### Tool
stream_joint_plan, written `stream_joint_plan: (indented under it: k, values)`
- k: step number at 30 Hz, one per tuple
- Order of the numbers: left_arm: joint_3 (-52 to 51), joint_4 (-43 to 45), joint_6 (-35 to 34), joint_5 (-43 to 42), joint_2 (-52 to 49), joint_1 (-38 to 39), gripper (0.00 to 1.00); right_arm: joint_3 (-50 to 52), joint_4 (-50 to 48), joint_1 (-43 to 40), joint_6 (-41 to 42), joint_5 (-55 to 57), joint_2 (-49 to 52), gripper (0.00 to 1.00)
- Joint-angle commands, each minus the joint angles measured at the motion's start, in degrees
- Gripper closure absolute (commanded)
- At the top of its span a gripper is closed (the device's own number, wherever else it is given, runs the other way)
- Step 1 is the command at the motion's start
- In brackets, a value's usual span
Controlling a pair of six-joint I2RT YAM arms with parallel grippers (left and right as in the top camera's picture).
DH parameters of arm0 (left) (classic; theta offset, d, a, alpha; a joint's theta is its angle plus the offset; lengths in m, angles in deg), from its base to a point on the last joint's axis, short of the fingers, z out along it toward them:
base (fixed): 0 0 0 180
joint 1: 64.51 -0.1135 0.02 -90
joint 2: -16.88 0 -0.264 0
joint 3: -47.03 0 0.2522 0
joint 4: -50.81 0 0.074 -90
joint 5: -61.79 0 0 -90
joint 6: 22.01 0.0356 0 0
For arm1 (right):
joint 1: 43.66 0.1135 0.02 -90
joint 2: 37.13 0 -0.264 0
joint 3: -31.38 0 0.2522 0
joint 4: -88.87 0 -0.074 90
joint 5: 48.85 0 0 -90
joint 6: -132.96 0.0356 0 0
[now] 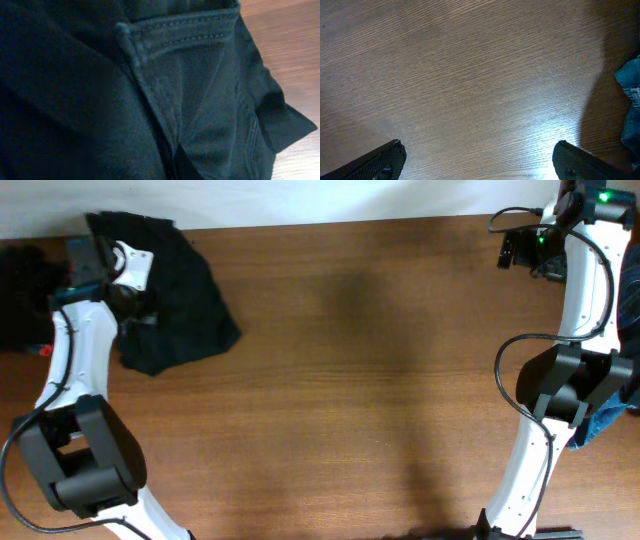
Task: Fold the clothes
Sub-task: 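Drag the trousers left onto the dark clothes pile with the left gripper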
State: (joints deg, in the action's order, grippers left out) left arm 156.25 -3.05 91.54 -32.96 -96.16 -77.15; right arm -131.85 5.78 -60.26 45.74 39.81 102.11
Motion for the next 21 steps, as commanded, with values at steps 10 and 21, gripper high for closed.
stream_joint_plan:
  k: [10,21]
  values:
    - [20.2,-6.38,8.57,8.39,3.04,-3.82,1.0,-0.59,0.0,-0.31,0.07,-0.09,-1.18,0.01]
    - [20.02,-3.67,13.42,3.93,-0.31,-11.78,1.0,-0.59,0.0,-0.31,0.07,-0.09,-1.18,0.01]
